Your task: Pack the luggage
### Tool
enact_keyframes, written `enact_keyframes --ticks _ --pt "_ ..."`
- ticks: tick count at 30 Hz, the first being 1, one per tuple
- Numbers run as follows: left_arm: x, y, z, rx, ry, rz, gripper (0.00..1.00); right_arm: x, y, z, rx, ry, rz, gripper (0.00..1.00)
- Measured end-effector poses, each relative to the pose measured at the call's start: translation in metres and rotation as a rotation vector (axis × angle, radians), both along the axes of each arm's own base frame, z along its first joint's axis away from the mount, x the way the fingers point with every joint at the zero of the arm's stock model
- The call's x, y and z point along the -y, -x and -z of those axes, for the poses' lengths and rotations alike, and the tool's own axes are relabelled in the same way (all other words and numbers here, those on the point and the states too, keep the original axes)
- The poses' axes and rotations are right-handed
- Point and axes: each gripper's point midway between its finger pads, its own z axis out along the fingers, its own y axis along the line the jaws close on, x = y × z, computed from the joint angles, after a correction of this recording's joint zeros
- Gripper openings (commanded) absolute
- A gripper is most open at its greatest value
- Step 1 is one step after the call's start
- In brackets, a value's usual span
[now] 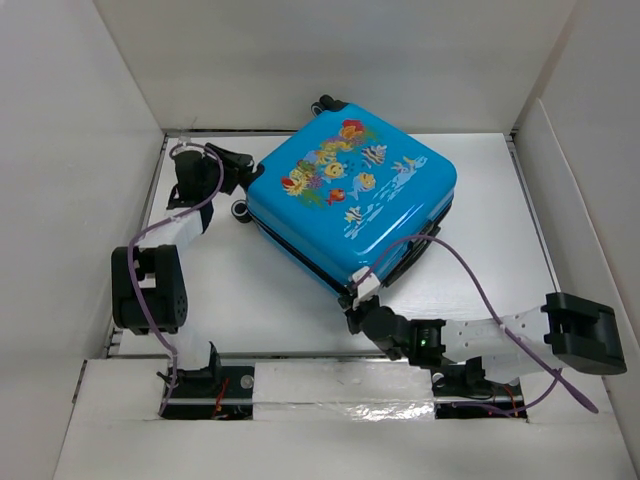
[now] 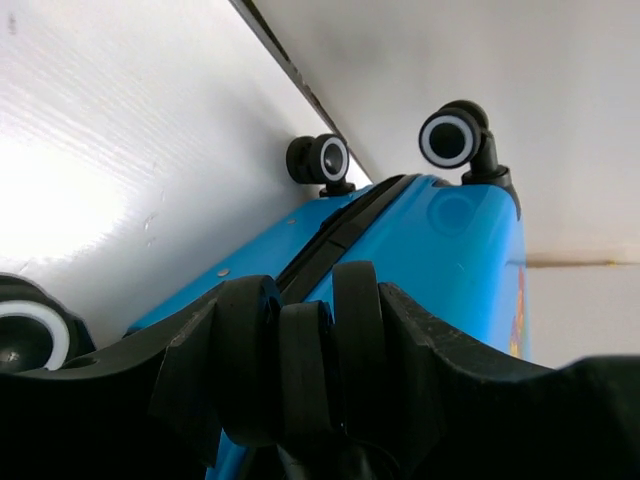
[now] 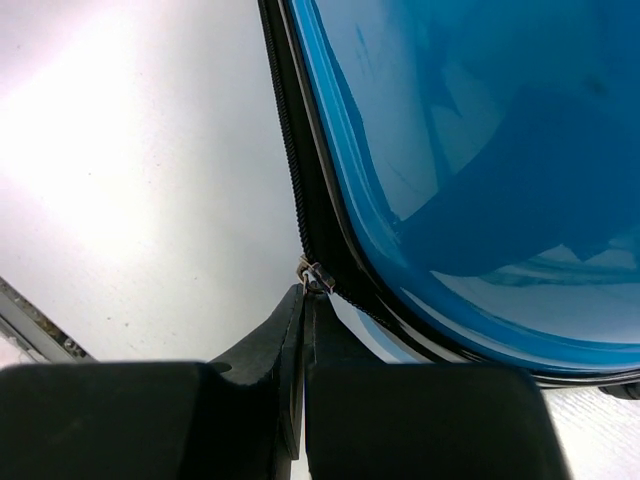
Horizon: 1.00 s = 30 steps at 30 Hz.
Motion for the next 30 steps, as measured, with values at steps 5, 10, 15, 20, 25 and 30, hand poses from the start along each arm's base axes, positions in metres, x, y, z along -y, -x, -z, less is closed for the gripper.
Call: enact_keyframes --ticks 5,10,15,20,25,30 --pt "-0.009 0.039 -0.008 0.096 0.010 -0.109 0.00 0.015 -0.003 0.000 -0.013 0.037 -0.002 0.00" --pt "0.007 0.094 -0.023 0.213 0.023 -0.215 0.00 0.039 -0.010 -0.006 -0.015 0.106 0.002 0.00" --pt "0.056 0.152 -0.023 0.250 0.049 -0.110 0.00 0.061 -0.029 -0.008 -0.032 0.174 0.031 0.00" --pt "0.092 0.215 -0.026 0.298 0.094 0.060 0.00 0.048 -0.029 -0.007 -0.038 0.185 -0.048 0.00" --pt "0.106 0.254 -0.018 0.319 0.118 0.136 0.00 -0.040 -0.006 -0.006 -0.028 0.236 -0.211 0.00" --pt "0.110 0.267 -0.014 0.312 0.107 0.138 0.00 -0.078 -0.004 -0.004 0.034 0.272 -0.202 0.00"
